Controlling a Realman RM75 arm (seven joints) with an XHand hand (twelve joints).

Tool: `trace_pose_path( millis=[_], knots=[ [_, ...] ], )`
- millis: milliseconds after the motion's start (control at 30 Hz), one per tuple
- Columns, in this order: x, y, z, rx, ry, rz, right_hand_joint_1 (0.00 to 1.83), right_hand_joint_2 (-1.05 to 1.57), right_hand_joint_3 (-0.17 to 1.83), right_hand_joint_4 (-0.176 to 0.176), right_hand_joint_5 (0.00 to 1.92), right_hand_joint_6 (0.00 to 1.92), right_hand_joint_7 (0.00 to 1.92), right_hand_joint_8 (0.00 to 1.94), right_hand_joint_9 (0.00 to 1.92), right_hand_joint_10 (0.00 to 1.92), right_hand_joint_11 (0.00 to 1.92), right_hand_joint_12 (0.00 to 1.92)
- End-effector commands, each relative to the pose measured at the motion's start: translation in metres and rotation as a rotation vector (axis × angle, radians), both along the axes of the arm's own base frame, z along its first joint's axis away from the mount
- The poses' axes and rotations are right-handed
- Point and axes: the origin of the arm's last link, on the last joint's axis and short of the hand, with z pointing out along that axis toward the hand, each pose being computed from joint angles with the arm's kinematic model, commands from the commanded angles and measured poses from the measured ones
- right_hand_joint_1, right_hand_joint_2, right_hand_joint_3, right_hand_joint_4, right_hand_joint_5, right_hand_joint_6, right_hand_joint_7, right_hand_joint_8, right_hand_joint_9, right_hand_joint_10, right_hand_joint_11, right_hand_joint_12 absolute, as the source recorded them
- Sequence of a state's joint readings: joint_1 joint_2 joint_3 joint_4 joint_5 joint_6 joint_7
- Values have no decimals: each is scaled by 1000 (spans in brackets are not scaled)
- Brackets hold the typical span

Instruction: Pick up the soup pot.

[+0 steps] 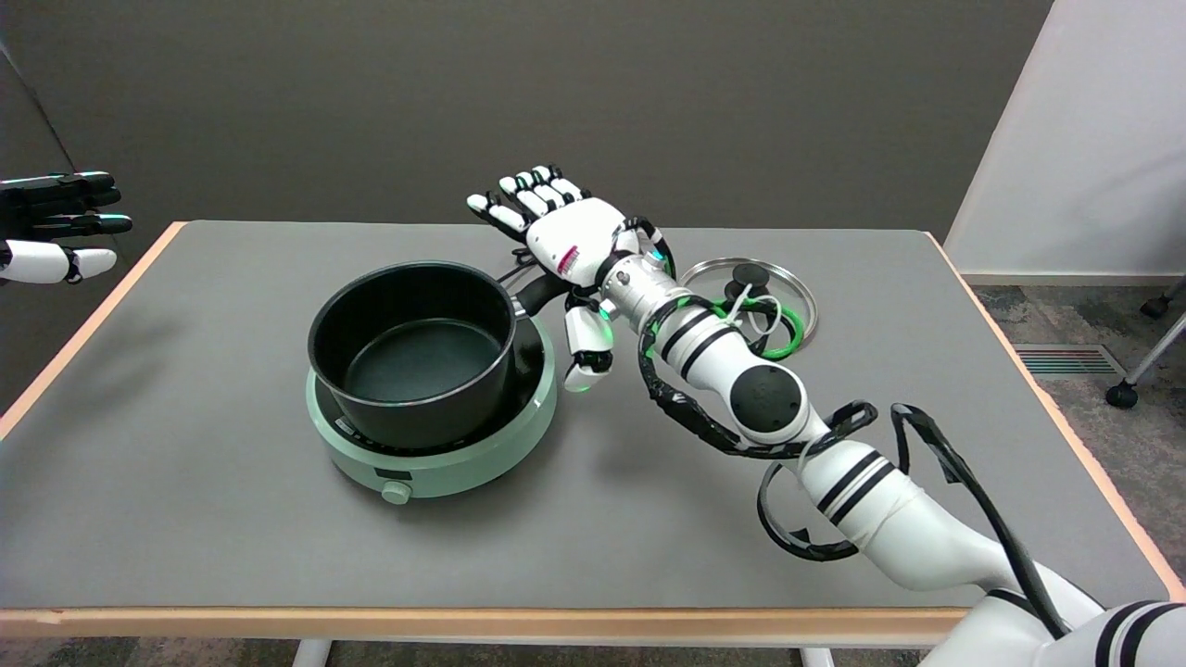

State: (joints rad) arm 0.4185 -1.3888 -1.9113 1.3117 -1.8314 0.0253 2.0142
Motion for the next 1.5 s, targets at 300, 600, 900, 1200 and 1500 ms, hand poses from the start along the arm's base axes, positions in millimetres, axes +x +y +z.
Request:
trace_pose_path(
  millis=[300,600,900,1200,1500],
  knots=[
    [-23,1,16,-30,73,-53,1095,-1047,1511,176,2,2,2,2,2,2,2,2],
    [-22,1,18,-37,81,-48,1092,-1047,1550,176,1,1,1,1,1,1,1,1],
    [-15,-1,22,-46,85,-29,1084,-1047,1561,176,3,3,3,3,3,3,3,3],
    [-6,-3,25,-49,93,-5,1119,-1047,1833,176,197,197,197,197,197,197,197,197],
    [-6,-2,24,-40,87,-4,1104,-1047,1833,176,372,372,372,372,372,372,372,372]
  ],
)
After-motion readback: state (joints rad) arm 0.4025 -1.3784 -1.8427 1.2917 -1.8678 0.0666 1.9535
